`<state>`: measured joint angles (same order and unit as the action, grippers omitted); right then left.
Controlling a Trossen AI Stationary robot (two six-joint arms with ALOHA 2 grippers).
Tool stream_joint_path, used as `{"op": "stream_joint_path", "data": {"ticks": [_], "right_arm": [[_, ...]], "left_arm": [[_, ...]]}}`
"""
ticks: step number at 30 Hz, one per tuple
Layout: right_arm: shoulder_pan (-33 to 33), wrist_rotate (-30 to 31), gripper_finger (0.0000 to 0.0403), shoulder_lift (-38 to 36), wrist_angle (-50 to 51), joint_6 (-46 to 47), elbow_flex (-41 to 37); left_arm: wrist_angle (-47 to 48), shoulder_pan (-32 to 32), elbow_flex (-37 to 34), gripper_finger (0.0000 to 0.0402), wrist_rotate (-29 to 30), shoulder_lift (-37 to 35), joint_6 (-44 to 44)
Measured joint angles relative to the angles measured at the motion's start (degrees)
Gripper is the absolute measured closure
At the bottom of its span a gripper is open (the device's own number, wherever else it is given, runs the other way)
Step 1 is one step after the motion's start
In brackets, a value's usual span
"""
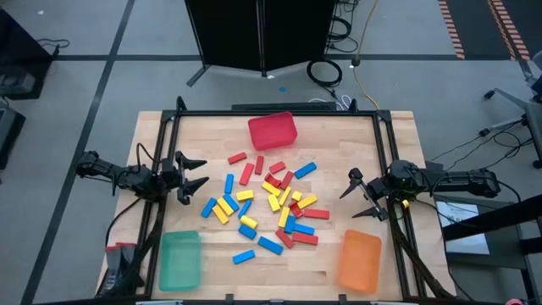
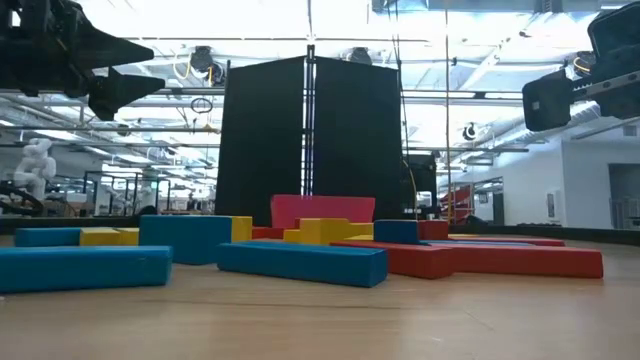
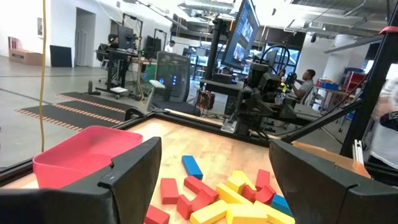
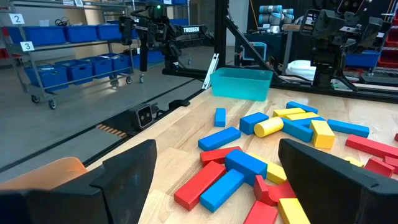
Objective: Sort blocks
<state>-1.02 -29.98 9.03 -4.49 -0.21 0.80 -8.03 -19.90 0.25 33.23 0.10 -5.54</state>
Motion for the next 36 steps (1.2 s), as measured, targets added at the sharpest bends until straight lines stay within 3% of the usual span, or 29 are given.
{"op": "stream_joint_path", "data": {"ticks": [22,29,36], "right_arm": [[0.01,0.04,0.0067,-0.01,-1.09,0.96,-0.02],[-0.02,1.63,0.0067,0.03,-5.44,24.41,-0.04],[-0.02,3.76,0.0067,0.03,-15.18,36.60,-0.03]], "left_arm": [[-0.01,0.00,0.00,0.0098,0.00,-0.01,0.00],[0.00,0.02,0.02,0.0098,0.00,0.00,0.00],[0.00,0.02,0.00,0.0098,0.00,-0.01,0.00]]}}
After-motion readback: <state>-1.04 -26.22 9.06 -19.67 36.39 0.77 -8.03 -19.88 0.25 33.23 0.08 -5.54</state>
